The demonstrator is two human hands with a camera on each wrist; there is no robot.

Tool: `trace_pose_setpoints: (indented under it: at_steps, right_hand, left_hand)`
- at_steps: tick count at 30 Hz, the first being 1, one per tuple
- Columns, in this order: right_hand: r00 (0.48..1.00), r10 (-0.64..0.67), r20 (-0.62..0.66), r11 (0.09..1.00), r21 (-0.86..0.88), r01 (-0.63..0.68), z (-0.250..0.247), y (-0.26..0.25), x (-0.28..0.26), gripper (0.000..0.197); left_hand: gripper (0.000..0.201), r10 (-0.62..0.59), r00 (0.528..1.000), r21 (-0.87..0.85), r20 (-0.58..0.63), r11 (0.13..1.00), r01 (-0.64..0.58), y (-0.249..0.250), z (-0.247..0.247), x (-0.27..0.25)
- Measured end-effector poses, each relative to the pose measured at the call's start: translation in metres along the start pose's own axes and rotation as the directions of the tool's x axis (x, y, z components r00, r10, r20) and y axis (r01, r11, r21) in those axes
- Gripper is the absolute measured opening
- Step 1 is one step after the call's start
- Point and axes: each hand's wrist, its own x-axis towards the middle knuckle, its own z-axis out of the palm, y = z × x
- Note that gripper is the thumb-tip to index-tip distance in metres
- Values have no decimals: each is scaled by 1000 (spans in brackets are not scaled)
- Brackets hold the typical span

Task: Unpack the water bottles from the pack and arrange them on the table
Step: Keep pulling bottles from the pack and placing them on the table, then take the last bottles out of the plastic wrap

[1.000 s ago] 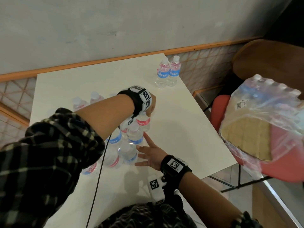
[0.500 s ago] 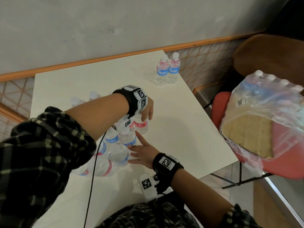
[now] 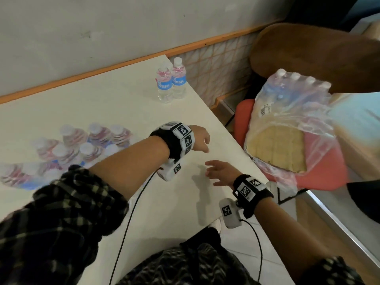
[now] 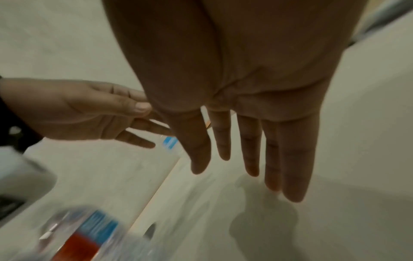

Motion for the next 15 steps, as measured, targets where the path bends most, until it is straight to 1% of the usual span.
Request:
trace_pose_setpoints:
  at_steps: [3, 6, 8, 10, 13, 15]
  right_hand:
    - [994, 23, -110, 997, 71, -15, -56, 18, -6, 42]
    - [977, 41, -210, 987, 158, -8, -106, 30, -15, 37]
    - [951, 37, -308, 988, 153, 11, -137, 31, -21, 37]
    - [924, 21, -382, 981, 186, 54, -168, 32, -23, 37]
    - [901, 32, -433, 969, 233, 77, -214, 29, -20, 32]
    - [885, 28, -465, 962, 252, 102, -234, 23, -12, 36]
  left_hand:
    - [43, 49, 998, -134, -42, 989, -55, 41, 18, 36]
    - [39, 75, 990, -233, -116, 967, -100, 83, 25, 67]
    - [37, 91, 980, -248, -178, 959, -134, 109, 21, 83]
    - [37, 112, 963, -243, -244, 954, -173, 130, 14, 100]
    - [42, 108, 954, -274, -281, 943, -188, 151, 6, 127]
    - [48, 110, 940, -281, -323, 937, -206, 156, 3, 137]
